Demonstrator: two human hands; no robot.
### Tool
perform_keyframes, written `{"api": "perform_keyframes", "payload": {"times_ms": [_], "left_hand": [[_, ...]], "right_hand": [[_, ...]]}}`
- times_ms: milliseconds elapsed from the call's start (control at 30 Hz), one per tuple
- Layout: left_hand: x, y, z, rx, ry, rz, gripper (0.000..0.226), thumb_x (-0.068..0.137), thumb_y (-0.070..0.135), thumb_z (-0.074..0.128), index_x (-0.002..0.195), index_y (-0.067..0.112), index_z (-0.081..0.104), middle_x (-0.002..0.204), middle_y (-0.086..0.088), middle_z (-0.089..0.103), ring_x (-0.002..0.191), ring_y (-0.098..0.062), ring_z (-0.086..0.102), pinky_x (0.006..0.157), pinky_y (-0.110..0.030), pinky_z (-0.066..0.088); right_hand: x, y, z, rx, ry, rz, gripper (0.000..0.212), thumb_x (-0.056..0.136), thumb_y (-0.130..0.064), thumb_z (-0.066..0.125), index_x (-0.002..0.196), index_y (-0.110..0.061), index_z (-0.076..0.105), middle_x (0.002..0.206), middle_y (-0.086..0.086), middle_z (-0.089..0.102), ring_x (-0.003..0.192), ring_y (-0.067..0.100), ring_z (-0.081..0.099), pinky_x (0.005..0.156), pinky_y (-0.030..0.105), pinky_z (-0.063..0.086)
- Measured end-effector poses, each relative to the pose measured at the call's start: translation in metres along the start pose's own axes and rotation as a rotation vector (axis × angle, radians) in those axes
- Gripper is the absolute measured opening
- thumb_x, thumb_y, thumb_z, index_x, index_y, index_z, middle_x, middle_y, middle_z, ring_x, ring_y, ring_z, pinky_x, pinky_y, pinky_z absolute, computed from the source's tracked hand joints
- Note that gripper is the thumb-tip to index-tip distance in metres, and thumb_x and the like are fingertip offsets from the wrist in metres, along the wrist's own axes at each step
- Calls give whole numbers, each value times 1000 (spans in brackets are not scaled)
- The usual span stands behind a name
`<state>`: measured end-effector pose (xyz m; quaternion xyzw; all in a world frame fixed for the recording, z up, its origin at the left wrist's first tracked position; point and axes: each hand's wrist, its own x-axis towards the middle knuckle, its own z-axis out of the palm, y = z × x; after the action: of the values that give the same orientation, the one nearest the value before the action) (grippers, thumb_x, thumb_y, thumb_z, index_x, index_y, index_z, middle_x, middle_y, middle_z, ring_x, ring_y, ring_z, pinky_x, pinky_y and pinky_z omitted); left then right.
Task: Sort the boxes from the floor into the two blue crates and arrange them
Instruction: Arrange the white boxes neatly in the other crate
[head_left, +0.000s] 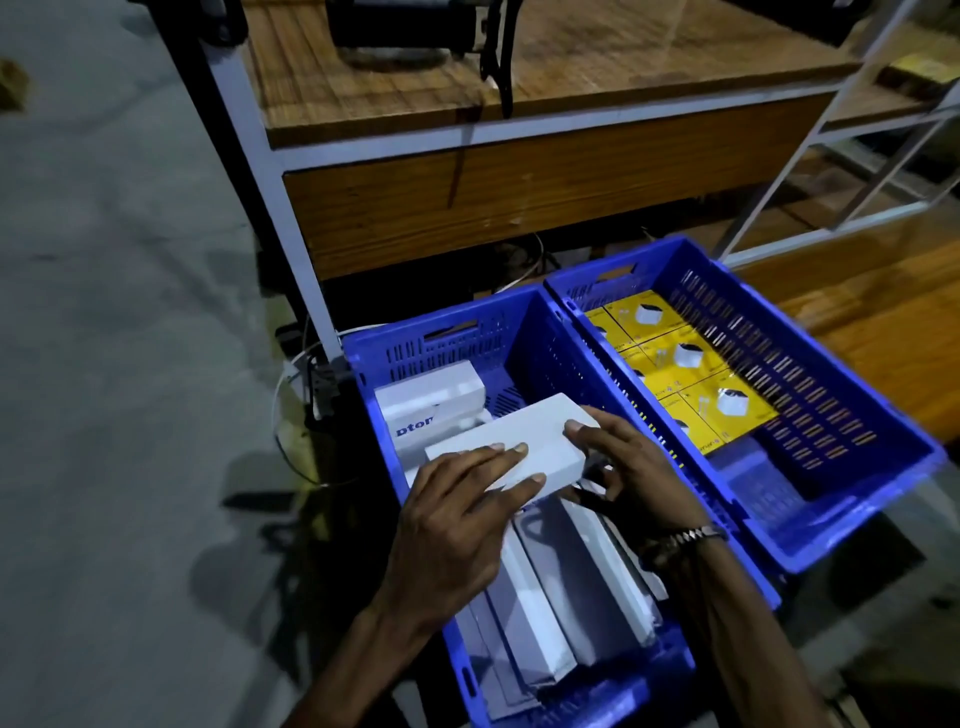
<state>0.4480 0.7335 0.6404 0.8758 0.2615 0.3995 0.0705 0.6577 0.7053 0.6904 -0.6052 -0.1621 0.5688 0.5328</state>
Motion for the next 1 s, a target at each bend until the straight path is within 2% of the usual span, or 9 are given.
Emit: {"api": "perform_keyframes", "payload": {"times_ms": [100,267,333,400,500,633,833,933,1000], "left_hand": [[6,8,3,-186,26,-182,46,89,40,81,130,20,72,117,12,74,103,-13,72,85,-40,55],[47,-11,2,-613,-55,-887,80,84,50,80,153,37,42,144,9,54,119,2,60,88,-17,53],[59,-18,-3,-1023,-173,-1040,67,87,40,76,149,34,49,140,1,63,111,-2,69,81,-16,57],[59,-20,3,-1189,-100,-1108,47,93,27,73,139,25,61,130,-6,72,112,-20,73,89,-34,61],[53,-20,20,-1111,296,-1347,34,98,21,70,132,19,66,120,-7,76,105,-29,74,83,-46,64],[54,-24,36,-1067,657,-1479,35,102,20,66,137,18,61,120,-4,74,99,-18,74,67,-31,63],[62,-9,70,-1071,670,-1644,34,101,6,62,127,24,50,111,0,65,89,-13,64,81,-36,56],[58,-21,82,-1051,732,-1791,30,101,8,62,124,19,46,110,-6,63,82,-19,62,71,-33,52],[58,-23,89,-1020,739,-1853,48,98,19,66,139,11,42,131,-11,58,102,-29,64,87,-39,54]], "right_hand": [[11,-5,0,11,95,-44,46,77,-6,81,121,-17,69,93,7,76,86,26,62,79,42,46],[21,-22,4,-253,-159,-61,38,82,-7,78,118,-14,72,99,11,76,89,26,68,72,31,56],[26,-27,11,-315,-285,-46,41,84,-15,79,123,-22,71,114,19,75,98,31,70,87,42,54],[32,-28,15,-316,-302,-25,47,83,-27,83,128,-28,68,119,18,74,106,34,72,95,48,55],[32,-27,4,-439,-281,-25,50,81,-36,82,128,-31,66,120,4,75,102,23,75,87,41,61],[35,-13,-15,-269,-237,68,45,78,-17,85,119,-20,67,102,5,76,82,21,68,78,40,56],[82,8,-12,-102,95,-23,12,90,-10,75,98,-11,67,64,1,58,42,5,44,39,16,34],[112,15,-2,-324,23,-86,13,89,-6,73,79,-14,68,64,4,56,43,5,41,40,17,33],[133,22,4,-504,2,-85,7,82,-14,77,81,-15,70,72,5,65,53,9,51,51,23,43]]}}
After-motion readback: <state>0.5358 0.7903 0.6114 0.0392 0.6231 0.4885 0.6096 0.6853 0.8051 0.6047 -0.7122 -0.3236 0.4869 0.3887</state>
